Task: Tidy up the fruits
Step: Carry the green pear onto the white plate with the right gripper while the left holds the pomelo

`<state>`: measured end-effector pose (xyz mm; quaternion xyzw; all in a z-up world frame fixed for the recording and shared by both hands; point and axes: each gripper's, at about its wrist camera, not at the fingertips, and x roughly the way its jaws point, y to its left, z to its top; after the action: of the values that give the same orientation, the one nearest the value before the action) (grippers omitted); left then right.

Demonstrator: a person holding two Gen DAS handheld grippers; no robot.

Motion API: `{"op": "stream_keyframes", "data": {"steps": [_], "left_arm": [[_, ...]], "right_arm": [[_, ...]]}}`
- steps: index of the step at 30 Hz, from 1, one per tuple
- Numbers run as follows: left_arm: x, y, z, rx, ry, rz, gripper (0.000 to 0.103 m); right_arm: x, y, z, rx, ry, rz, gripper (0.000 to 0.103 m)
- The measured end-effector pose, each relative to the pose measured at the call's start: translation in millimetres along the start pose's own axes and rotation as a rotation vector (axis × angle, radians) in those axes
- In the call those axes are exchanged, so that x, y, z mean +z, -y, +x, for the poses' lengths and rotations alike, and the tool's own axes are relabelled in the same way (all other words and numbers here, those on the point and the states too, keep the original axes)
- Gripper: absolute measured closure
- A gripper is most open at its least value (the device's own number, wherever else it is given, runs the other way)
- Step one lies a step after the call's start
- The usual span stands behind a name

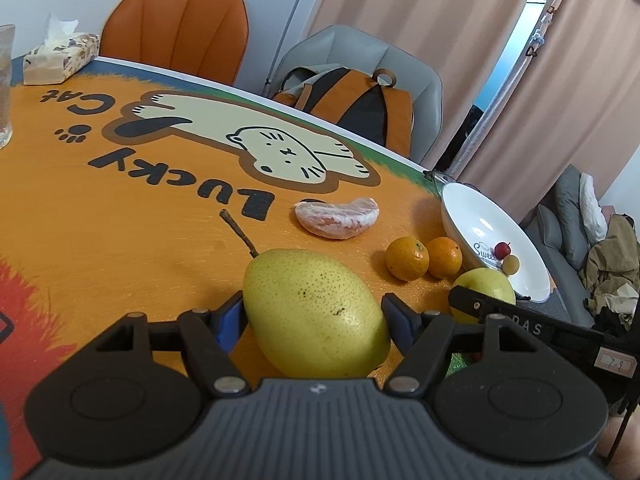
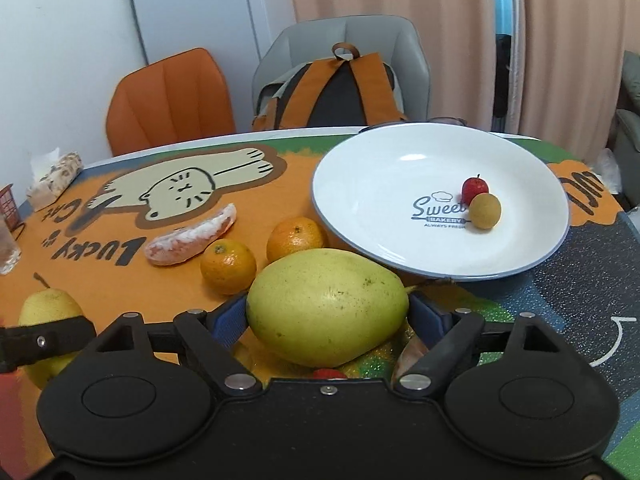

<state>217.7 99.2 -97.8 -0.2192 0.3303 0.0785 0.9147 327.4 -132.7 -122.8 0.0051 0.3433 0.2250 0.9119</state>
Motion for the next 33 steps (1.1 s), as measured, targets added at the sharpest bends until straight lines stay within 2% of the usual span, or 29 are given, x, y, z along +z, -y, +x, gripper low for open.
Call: {"op": "stream_keyframes", "data": {"steps": [12,22,33], "left_arm": [[1,-1,-13,-0.008,0.023,-0.002,0.033],[4,6,-21,-0.014,0.04,0.01,0.033],[13,33,-12,-0.057,0.046,0.049,0.033]], "right_arm": [[-2,-6,-22,0.053,0.03,0.026,0.021],[6,-9,-48,0.092,0.089,0.021,0.021],[18,16,-64,0.055,0.147,0.05,0.021]]}}
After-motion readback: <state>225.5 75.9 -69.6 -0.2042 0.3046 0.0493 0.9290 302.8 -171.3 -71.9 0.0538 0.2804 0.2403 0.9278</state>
